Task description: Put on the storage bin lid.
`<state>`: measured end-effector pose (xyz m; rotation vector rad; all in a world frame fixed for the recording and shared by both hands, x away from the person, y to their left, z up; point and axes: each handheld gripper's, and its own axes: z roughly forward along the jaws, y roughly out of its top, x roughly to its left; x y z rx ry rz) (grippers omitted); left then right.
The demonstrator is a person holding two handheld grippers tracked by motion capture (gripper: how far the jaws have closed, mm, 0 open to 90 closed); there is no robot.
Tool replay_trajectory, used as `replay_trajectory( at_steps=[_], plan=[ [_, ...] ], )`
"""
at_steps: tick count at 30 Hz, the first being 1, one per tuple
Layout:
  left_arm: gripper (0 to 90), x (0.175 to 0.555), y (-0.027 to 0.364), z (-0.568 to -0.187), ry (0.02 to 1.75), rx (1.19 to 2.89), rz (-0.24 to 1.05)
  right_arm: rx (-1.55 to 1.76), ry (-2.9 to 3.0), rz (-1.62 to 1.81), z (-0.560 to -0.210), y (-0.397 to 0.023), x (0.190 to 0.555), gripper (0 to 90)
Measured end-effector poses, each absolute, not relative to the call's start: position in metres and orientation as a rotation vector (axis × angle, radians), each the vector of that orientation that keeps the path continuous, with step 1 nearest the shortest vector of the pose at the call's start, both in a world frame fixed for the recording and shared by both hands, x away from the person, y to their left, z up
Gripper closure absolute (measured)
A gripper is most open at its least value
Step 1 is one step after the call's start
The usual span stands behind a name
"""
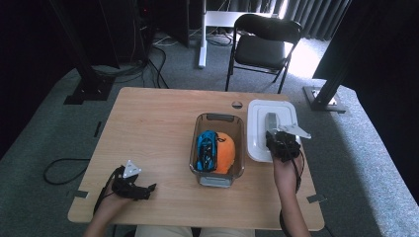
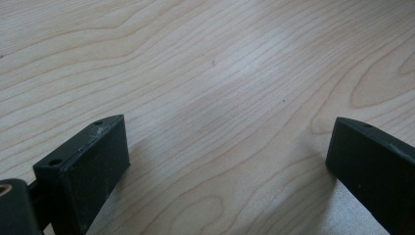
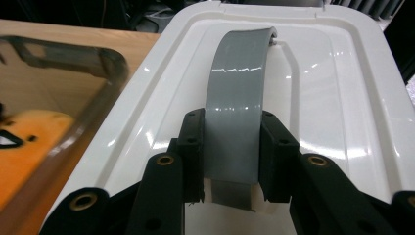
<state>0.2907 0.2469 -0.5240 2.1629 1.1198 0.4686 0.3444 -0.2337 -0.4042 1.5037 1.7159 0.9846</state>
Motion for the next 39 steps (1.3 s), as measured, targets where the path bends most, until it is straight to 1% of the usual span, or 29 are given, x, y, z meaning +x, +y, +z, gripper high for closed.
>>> replay_trajectory(
  at_steps=[5,9,16,22,26,30,32,39],
  plan=[
    [2.9,0.293,0.243,-0.523,1.11,2.171,0.457,1.474,1.713,0.984,-0.397,-0.225,0.339,67.6],
    [2.9,0.302,0.232,-0.518,1.076,2.19,0.467,1.47,1.707,1.012,-0.39,-0.225,0.337,67.6],
    [2.9,0.331,0.193,-0.5,1.02,2.183,0.495,1.434,1.747,1.08,-0.379,-0.209,0.333,67.5],
    [2.9,0.348,0.157,-0.489,0.948,2.225,0.524,1.388,1.819,1.106,-0.383,-0.184,0.331,67.6],
    [2.9,0.352,0.139,-0.49,0.912,2.257,0.514,1.368,1.853,1.125,-0.385,-0.174,0.329,67.5],
    [2.9,0.354,0.124,-0.491,0.89,2.249,0.481,1.36,1.871,1.146,-0.385,-0.169,0.327,67.5],
    [3.1,0.354,0.119,-0.491,0.881,2.266,0.517,1.352,1.881,1.148,-0.385,-0.167,0.325,67.5],
    [3.0,0.346,0.103,-0.489,0.84,2.272,0.507,1.33,1.915,1.173,-0.386,-0.162,0.316,67.5]
  ],
)
